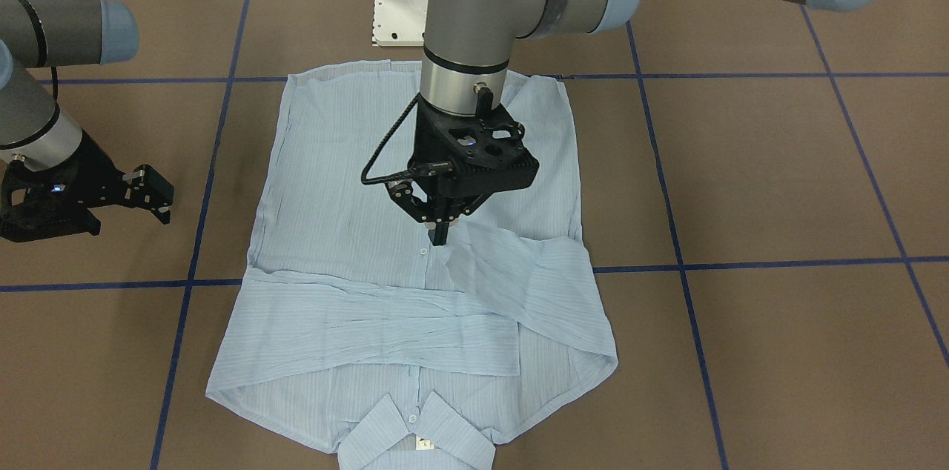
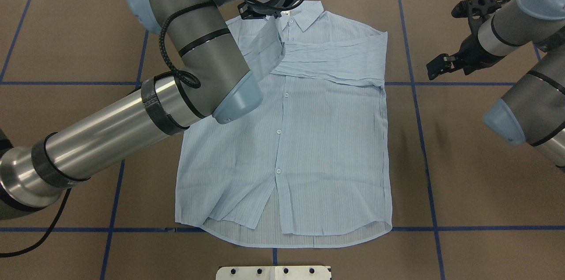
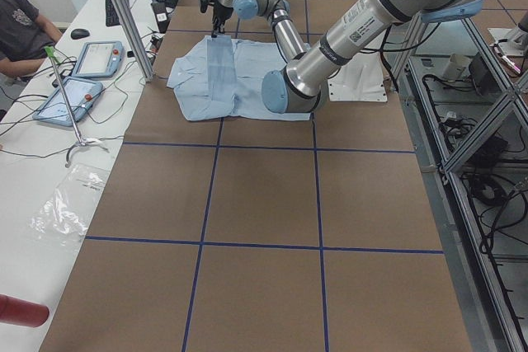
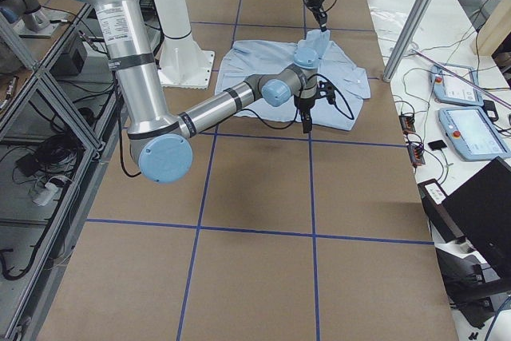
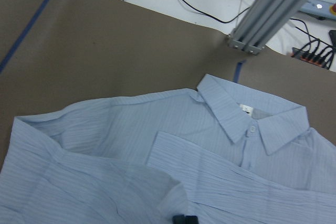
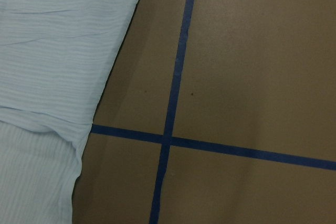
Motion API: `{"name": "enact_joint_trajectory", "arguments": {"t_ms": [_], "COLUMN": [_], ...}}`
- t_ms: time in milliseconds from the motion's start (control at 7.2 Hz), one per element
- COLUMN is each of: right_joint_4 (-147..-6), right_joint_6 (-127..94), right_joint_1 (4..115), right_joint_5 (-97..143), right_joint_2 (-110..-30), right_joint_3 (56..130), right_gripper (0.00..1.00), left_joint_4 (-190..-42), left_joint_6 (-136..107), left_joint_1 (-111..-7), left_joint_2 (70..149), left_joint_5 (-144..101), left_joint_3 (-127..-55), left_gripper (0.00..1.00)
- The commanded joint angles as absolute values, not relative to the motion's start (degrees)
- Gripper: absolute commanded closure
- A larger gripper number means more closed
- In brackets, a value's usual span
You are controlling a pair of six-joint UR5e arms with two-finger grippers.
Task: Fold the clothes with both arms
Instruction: 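Lay the sleeve across the shirt below the collar with the left gripper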
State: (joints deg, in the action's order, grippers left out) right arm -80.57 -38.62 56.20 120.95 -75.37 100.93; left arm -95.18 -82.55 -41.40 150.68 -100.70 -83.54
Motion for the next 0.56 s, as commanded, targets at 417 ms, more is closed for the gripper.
{"name": "enact_joint_trajectory", "arguments": {"t_ms": [417], "right_joint_4": [-80.6], "right_joint_6": [-38.6], "right_joint_1": [56.3], "right_joint_5": [120.7], "right_joint_2": [-75.7], "right_joint_3": [100.5], "right_gripper": [0.00], "left_joint_4": [-98.4], "left_joint_6": [-85.8], "left_joint_1": [-39.7], "left_joint_2": [153.8], "left_joint_5": [-102.4], "left_joint_3": [-81.7], "left_gripper": [1.00]}}
